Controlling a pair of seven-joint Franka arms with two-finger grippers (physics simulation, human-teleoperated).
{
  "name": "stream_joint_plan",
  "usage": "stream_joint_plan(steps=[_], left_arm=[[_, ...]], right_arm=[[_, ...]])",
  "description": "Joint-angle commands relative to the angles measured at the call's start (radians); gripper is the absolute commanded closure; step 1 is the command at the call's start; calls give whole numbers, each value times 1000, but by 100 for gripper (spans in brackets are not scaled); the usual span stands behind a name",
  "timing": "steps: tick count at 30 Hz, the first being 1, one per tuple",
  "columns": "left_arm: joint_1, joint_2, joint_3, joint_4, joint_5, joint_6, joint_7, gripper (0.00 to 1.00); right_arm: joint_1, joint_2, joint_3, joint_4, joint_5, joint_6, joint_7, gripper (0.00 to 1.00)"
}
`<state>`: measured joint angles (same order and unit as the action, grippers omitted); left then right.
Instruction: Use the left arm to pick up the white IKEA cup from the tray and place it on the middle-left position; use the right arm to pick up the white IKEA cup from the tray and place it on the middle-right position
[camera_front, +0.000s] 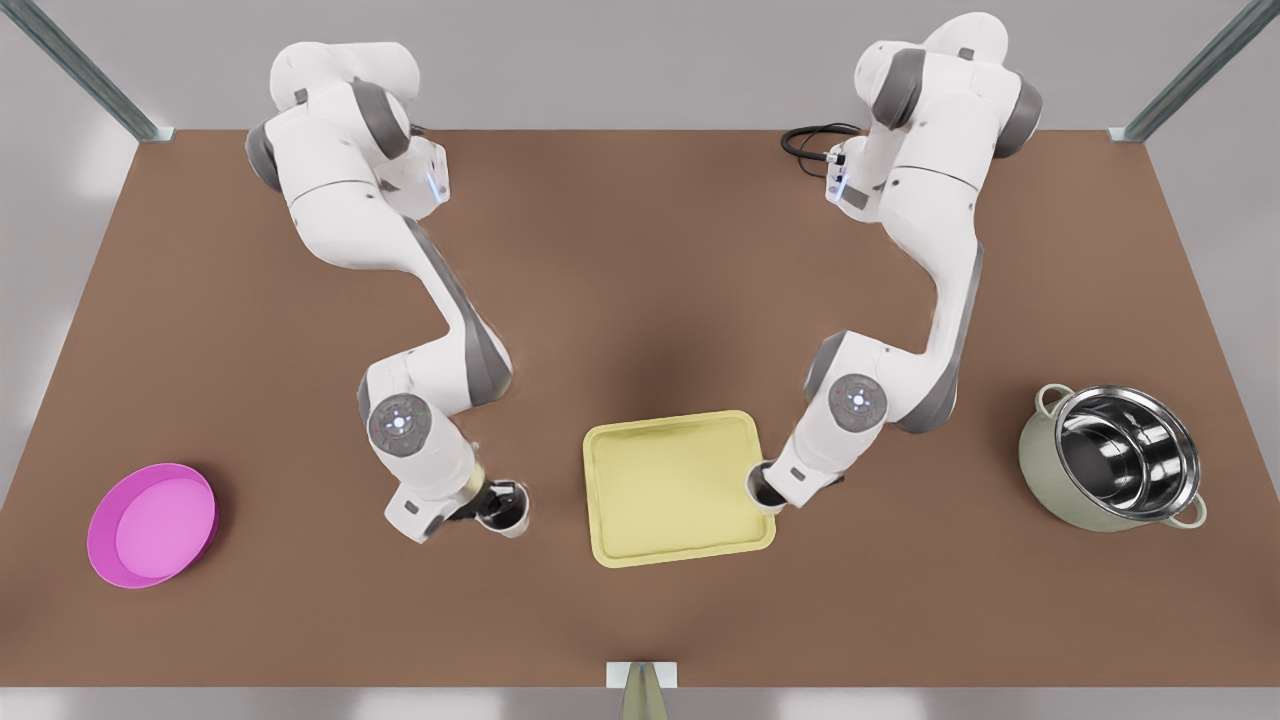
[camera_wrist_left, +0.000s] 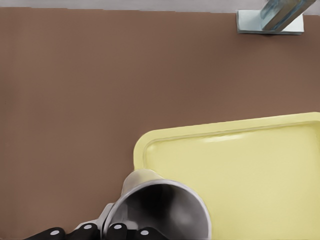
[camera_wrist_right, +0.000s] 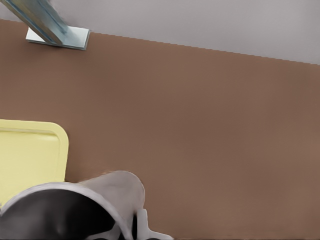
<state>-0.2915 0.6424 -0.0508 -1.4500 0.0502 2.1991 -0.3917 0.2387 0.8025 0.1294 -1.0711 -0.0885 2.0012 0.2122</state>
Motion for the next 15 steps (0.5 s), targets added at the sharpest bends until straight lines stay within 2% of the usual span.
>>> stream_joint_plan(steps=[1,5,9,12,15], left_arm=[[77,-26,0,-29,-42,-56,525,82],[184,-35,2,-90,-78,25,752,82],[216,-18,0,-135,-81,74,806,82],[219,-12,-1,-135,-115,80,806,82],[219,9,-1,-129,-122,87,807,82]], right_arm=[[-90,-14,1,0,-8,-242,-323,83],[-257,-14,9,-16,15,-266,-613,83],[-266,-23,4,-156,12,-150,-614,83],[-252,-39,-34,-247,6,-25,-614,83],[-243,-54,-44,-250,-57,25,-622,83]])
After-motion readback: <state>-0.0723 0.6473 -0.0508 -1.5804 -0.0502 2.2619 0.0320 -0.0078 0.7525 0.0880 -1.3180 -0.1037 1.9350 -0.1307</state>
